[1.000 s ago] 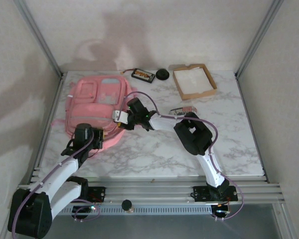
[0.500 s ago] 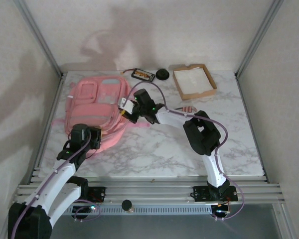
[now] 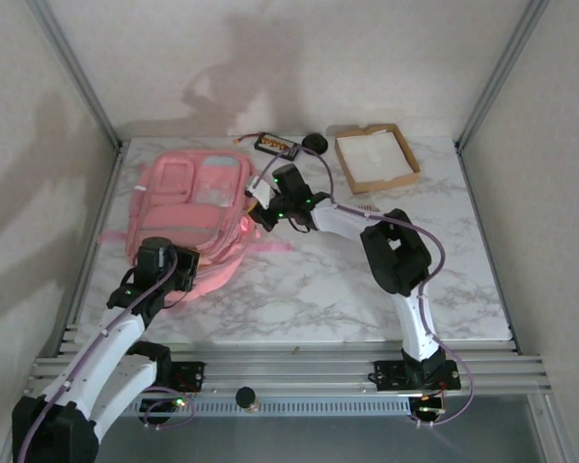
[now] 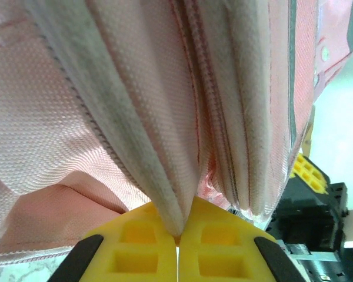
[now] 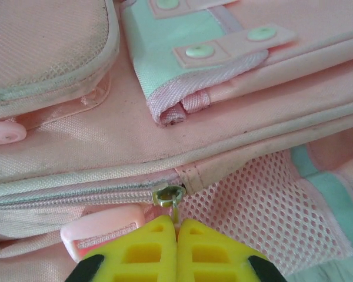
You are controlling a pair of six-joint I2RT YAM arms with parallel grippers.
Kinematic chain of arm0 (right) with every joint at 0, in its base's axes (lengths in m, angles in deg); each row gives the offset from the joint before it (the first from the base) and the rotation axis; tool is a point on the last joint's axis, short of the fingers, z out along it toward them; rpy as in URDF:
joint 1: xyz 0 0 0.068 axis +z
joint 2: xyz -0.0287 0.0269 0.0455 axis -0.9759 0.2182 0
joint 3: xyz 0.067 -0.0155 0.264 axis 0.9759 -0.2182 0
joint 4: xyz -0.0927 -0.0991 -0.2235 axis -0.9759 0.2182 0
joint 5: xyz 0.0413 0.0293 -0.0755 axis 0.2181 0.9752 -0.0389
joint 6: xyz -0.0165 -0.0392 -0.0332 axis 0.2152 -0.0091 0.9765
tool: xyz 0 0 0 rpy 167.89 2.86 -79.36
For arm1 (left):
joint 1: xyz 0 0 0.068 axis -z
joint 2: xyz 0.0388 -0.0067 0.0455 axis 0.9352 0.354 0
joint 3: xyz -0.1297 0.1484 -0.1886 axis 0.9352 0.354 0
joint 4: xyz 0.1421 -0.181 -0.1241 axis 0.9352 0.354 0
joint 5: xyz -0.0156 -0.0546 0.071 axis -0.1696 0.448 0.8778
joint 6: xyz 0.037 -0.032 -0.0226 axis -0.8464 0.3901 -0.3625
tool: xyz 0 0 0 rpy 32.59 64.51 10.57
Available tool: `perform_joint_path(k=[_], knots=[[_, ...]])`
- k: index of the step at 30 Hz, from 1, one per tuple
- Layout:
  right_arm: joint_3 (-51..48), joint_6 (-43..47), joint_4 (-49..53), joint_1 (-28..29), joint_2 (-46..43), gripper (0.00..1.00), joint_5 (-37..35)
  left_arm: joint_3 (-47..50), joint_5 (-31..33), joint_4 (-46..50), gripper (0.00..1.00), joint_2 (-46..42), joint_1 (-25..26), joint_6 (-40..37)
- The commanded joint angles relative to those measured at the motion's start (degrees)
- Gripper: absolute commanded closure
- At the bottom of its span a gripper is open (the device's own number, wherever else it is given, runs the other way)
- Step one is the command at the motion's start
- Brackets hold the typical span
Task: Pack books, pencil case, and school supplies into a backpack
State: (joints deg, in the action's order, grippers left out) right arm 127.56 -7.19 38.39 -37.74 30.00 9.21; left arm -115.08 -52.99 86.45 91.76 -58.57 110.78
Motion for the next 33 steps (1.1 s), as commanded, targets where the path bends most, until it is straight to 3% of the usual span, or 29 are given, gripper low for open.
perform_joint_path(k=[1,5,8,9,11,13,15,17,19,24,29,31,33], knots=[[-7.3,-3.31,-2.37,-4.97,-8.69,1.0,-10.0,-2.37,1.4,1.74,1.0,2.25,3.63,-2.52],[-15.56,-5.99,-4.65,-6.54,-13.79,1.0,-12.32,-1.14,3.22,-5.83,1.0,4.58,12.33,3.44],[-13.31,-4.65,0.6,-6.93,-11.97,0.83,-10.7,-1.23,3.18,-8.84,1.0,6.41,14.47,4.34],[-14.09,-4.37,0.44,-6.56,-12.47,0.75,-10.46,-1.42,1.99,-9.45,0.87,6.86,14.44,3.69],[-16.28,-2.91,-0.22,-5.95,-15.02,0.68,-8.77,-4.14,3.1,-4.61,0.57,6.55,14.18,0.17],[-18.01,-1.17,-0.43,-5.61,-18.17,0.62,-6.26,-6.25,7.45,2.25,0.45,4.54,13.82,-3.81],[-16.71,2.59,2.24,-4.15,-19.82,0.51,1.89,-6.3,6.97,4.34,0.37,2.21,11.24,-8.18],[-12.97,6.42,7.08,-1.45,-17.81,0.45,3.69,-7.12,7.54,7.69,0.34,0.96,7.53,-11.65],[-8.75,8.3,10.97,-0.21,-13.81,0.43,6.02,-9.58,6.14,10.11,0.32,1.06,1.69,-16.7],[-4.51,8.42,11.76,1.88,-8.56,0.38,8.6,-16.52,10.97,16.4,0.26,4.49,-8.09,-29.89],[1.27,11.44,17.27,1.63,-4.41,0.37,13.16,-17.22,0.98,9.43,0.24,12.6,-19.98,-36.51],[1.98,12.82,18.68,1.19,-3.37,0.34,14.19,-17.46,-3.07,6.75,0.21,16.62,-23.25,-38.54],[1.58,13.54,18.67,0.99,-2.77,0.31,14.46,-18.08,-3.12,5.34,0.21,20.4,-24.48,-39.39]])
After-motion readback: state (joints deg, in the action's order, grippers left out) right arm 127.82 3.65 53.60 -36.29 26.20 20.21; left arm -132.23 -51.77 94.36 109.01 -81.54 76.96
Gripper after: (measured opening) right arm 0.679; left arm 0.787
